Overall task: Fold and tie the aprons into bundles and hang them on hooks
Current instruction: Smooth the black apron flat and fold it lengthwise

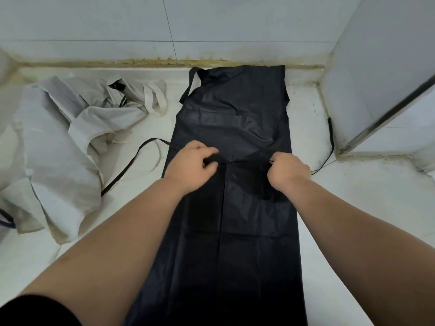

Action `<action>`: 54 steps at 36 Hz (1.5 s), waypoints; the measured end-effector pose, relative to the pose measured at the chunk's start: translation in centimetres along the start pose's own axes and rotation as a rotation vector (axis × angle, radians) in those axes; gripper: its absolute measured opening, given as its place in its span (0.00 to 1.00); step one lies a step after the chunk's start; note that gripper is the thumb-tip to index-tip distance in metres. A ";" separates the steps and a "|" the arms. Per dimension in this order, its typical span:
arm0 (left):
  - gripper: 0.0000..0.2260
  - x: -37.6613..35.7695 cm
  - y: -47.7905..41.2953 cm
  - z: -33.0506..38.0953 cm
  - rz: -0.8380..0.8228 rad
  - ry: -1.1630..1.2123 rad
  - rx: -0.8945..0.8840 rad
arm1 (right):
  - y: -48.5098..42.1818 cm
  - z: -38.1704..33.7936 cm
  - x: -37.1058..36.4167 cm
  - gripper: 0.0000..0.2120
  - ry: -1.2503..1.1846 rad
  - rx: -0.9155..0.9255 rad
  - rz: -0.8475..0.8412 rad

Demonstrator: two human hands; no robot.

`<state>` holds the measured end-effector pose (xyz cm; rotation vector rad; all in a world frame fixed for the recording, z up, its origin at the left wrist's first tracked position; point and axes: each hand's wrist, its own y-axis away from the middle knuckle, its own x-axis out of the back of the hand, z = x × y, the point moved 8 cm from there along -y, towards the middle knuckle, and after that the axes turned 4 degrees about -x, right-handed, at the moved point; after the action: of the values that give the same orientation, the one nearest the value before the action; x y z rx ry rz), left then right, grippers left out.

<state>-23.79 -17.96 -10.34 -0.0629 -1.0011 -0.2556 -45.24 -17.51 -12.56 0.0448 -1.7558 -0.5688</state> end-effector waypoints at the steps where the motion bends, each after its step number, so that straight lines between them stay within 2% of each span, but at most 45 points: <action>1: 0.18 -0.6 -0.1 0.6 -0.040 0.009 -0.011 | 0.0 0.7 0.2 0.18 -0.007 -0.029 0.005; 5: 0.21 -2.9 -0.1 1.1 -0.179 0.046 0.013 | 0.0 3.2 1.1 0.17 0.013 -0.153 0.044; 7: 0.23 -3.6 -0.2 0.8 -0.188 0.040 0.043 | 0.1 3.7 1.5 0.19 0.054 -0.188 0.070; 9: 0.26 -3.9 -0.3 0.6 -0.176 0.022 0.076 | 0.1 2.9 1.8 0.24 0.094 -0.122 0.101; 12: 0.27 -4.5 -0.5 0.5 -0.161 -0.021 0.114 | 0.2 0.0 1.6 0.30 0.033 0.119 0.087; 16: 0.27 -4.7 -1.0 0.4 -0.101 -0.016 0.155 | 0.4 -2.9 -0.3 0.26 -0.106 0.326 -0.090; 21: 0.29 -4.7 -1.1 -0.6 -0.047 0.082 0.227 | -0.4 -2.9 -2.1 0.34 0.110 0.324 -0.163; 24: 0.31 -4.1 -0.8 -0.6 0.003 0.111 0.223 | -0.6 -2.9 -2.0 0.35 0.129 0.310 -0.165; 28: 0.29 -3.4 0.7 -0.3 -0.012 0.106 0.170 | -0.1 -2.7 -1.7 0.37 0.095 0.237 -0.105; 31: 0.20 -2.8 2.6 -0.5 -0.011 0.047 0.124 | 1.6 -3.2 -1.0 0.33 0.072 0.262 0.065; 33: 0.14 -2.3 3.9 -0.9 0.008 0.023 0.114 | 2.9 -3.5 -1.1 0.29 0.059 0.289 0.113; 37: 0.11 -1.3 7.0 -1.9 0.026 -0.031 0.109 | 6.0 -3.8 -2.1 0.22 0.032 0.336 0.096; 41: 0.11 -0.6 9.8 -3.0 0.029 -0.047 0.111 | 9.2 -3.3 -3.3 0.19 -0.091 0.330 0.014; 45: 0.14 -0.6 13.7 -3.6 -0.039 -0.094 0.084 | 13.4 -2.4 -5.7 0.21 -0.051 0.280 -0.031; 49: 0.19 -1.6 17.5 -3.6 -0.196 -0.221 0.048 | 17.0 -2.0 -8.4 0.25 -0.042 0.251 -0.073; 54: 0.25 -3.9 21.2 -3.4 -0.404 -0.378 0.015 | 19.8 0.0 -9.7 0.28 0.078 0.168 0.038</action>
<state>-17.86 2.68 -14.05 0.1102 -1.3896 -0.6220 -37.34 3.09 -13.52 0.1489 -1.7209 -0.3864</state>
